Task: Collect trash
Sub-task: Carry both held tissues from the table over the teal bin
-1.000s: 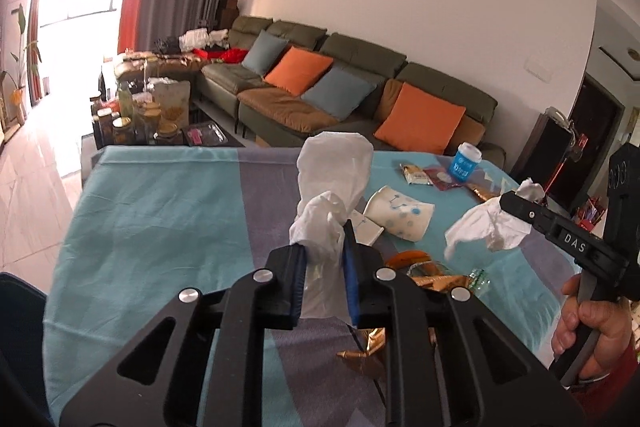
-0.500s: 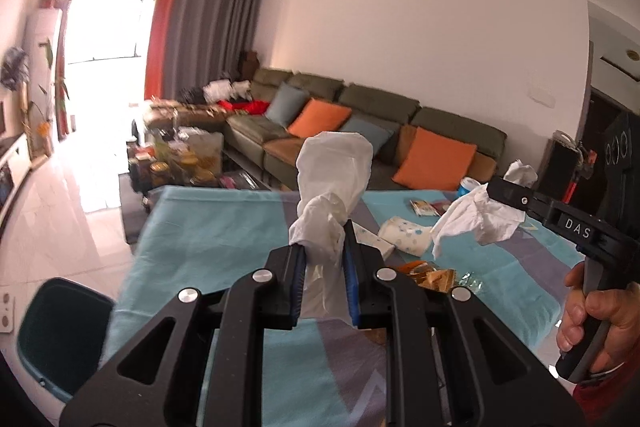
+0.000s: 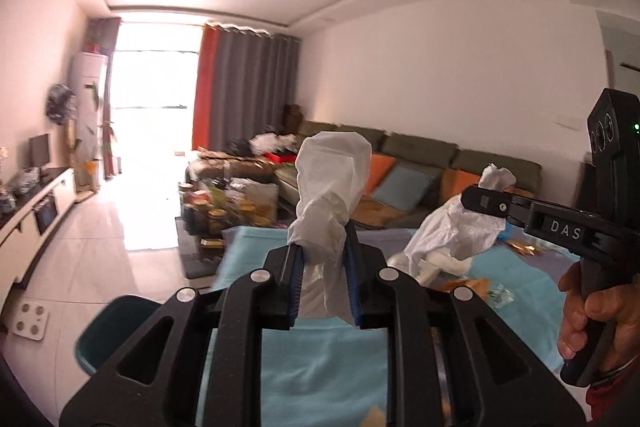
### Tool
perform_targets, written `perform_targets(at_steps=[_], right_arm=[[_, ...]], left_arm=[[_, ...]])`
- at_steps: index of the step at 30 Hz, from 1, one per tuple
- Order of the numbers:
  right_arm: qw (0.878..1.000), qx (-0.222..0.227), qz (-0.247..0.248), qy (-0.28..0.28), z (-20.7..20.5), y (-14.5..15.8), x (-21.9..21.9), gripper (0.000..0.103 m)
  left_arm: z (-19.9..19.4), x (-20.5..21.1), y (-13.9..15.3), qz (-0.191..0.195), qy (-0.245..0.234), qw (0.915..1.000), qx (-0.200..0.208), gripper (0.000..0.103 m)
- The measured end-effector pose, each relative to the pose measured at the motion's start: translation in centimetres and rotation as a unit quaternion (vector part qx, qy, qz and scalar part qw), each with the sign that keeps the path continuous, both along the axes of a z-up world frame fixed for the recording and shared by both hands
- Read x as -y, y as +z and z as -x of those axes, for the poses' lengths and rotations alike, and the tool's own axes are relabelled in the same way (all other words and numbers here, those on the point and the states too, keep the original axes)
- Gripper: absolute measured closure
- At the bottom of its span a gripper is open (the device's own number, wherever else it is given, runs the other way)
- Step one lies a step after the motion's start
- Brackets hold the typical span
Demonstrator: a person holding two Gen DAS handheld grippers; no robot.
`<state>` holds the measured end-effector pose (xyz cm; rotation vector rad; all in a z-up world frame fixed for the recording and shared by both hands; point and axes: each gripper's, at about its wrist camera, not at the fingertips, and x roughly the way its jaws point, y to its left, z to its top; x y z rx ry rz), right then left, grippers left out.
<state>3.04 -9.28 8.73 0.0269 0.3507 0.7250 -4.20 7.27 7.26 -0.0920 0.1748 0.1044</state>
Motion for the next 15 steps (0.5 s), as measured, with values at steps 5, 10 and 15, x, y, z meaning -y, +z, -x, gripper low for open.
perform_targets(at_steps=[5, 10, 15], right_arm=[[1.000, 0.008, -0.002, 0.028, 0.6, 0.6, -2.4, 0.098], [0.998, 0.012, -0.002, 0.057, 0.7, 0.9, -4.6, 0.098], [0.996, 0.012, 0.002, 0.088, 0.5, 0.8, -7.2, 0.098]], left_arm=[[2.9, -1.2, 0.7, -0.005, 0.036, 0.9992, 0.014, 0.083], [5.7, -2.1, 1.1, -0.005, 0.065, 0.9976, 0.024, 0.083], [7.8, -2.9, 1.5, -0.003, 0.093, 0.9953, 0.026, 0.083]])
